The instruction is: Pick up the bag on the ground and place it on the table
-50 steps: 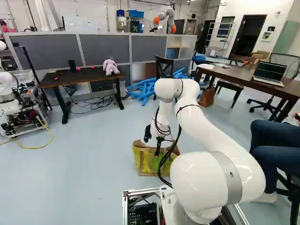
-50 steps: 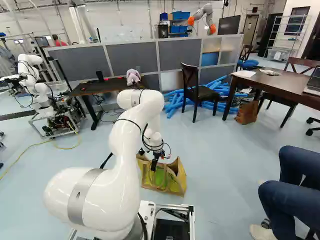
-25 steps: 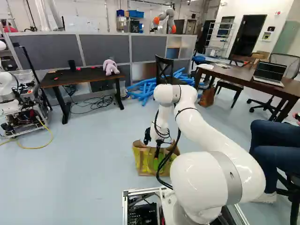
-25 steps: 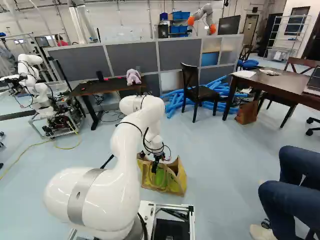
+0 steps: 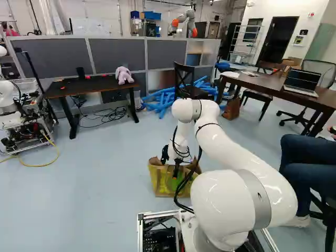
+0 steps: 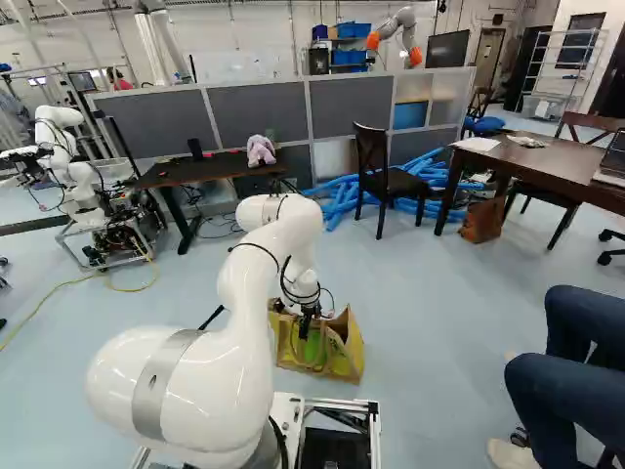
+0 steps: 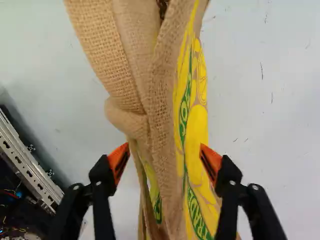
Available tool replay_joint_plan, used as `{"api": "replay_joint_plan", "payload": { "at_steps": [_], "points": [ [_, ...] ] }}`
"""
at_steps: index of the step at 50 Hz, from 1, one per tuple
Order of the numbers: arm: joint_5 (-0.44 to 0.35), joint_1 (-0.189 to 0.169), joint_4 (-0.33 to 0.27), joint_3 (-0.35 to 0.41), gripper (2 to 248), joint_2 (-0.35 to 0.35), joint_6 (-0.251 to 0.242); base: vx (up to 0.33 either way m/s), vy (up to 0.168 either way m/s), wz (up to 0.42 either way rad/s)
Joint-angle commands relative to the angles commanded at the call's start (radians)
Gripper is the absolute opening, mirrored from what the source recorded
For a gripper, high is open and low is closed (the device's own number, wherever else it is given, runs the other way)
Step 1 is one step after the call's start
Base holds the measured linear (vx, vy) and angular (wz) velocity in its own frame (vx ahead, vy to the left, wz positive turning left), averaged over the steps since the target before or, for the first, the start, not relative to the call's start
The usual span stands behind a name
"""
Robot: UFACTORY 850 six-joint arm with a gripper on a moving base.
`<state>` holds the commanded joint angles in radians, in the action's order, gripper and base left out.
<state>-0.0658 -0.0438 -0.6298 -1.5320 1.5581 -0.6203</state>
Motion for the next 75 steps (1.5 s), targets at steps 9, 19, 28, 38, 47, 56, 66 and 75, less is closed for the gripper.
{"api": "replay_joint_plan", "payload": {
  "at_steps": [9,19,28,38,47,56,66,75],
  "points": [
    [0.0,0.0,0.0,0.0,133,0.0,0.0,0.0,0.0,0.0],
    [0.0,0.0,0.0,0.0,57,0.0,0.0,0.0,0.0,0.0],
    [0.0,0.0,0.0,0.0,22,0.0,0.0,0.0,0.0,0.0],
    [0.0,0.0,0.0,0.018,22,-0.018,0.0,0.0,0.0,0.0],
    [0.0,0.0,0.002,0.049,22,-0.051,0.0,0.0,0.0,0.0],
    [0.0,0.0,0.014,0.081,22,-0.085,0.0,0.0,0.0,0.0],
    [0.0,0.0,0.044,0.117,22,-0.123,0.0,0.0,0.0,0.0],
    [0.001,0.0,0.076,0.148,22,-0.157,0.0,0.0,0.0,0.0]
  ]
}}
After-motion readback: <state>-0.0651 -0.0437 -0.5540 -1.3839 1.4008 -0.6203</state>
